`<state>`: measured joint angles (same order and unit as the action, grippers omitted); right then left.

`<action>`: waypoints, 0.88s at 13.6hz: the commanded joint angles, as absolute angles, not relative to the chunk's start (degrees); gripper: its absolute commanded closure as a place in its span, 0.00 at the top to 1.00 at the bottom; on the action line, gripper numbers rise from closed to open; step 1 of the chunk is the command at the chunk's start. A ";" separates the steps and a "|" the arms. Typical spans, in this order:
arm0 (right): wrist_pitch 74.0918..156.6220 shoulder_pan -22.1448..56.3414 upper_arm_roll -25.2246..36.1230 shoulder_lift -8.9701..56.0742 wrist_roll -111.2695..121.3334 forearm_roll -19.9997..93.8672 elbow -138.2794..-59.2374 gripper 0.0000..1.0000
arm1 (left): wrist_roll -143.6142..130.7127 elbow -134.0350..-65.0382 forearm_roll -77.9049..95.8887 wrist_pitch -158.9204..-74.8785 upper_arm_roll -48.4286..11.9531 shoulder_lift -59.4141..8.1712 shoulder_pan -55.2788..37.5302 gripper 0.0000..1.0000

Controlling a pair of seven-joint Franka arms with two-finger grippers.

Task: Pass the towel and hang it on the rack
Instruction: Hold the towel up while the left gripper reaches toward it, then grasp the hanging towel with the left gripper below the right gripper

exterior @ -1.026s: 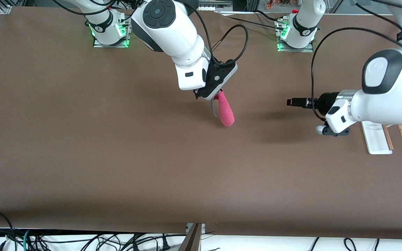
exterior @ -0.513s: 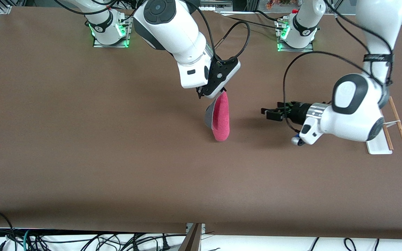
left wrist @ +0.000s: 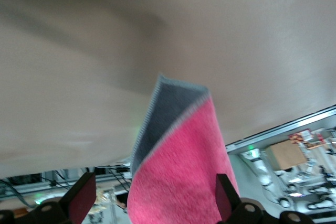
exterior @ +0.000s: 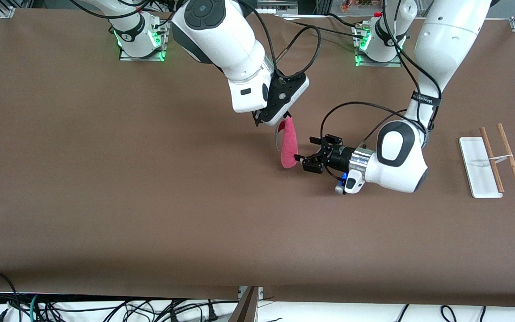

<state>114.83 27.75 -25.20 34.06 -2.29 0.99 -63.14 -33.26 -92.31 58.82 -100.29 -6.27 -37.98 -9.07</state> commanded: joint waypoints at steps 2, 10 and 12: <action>115.14 27.95 -25.40 34.10 -2.46 0.44 -62.49 0.00 | -34.01 -90.26 65.37 -103.44 -6.33 -41.13 -9.83 0.99; 115.14 27.95 -25.40 34.10 -2.37 0.44 -62.49 0.00 | -34.72 -86.93 76.19 -106.52 -6.33 -45.44 -12.13 0.75; 115.22 27.95 -25.40 34.10 -2.37 0.44 -62.49 0.00 | -34.11 -86.92 76.38 -106.52 -6.33 -45.44 -13.01 0.45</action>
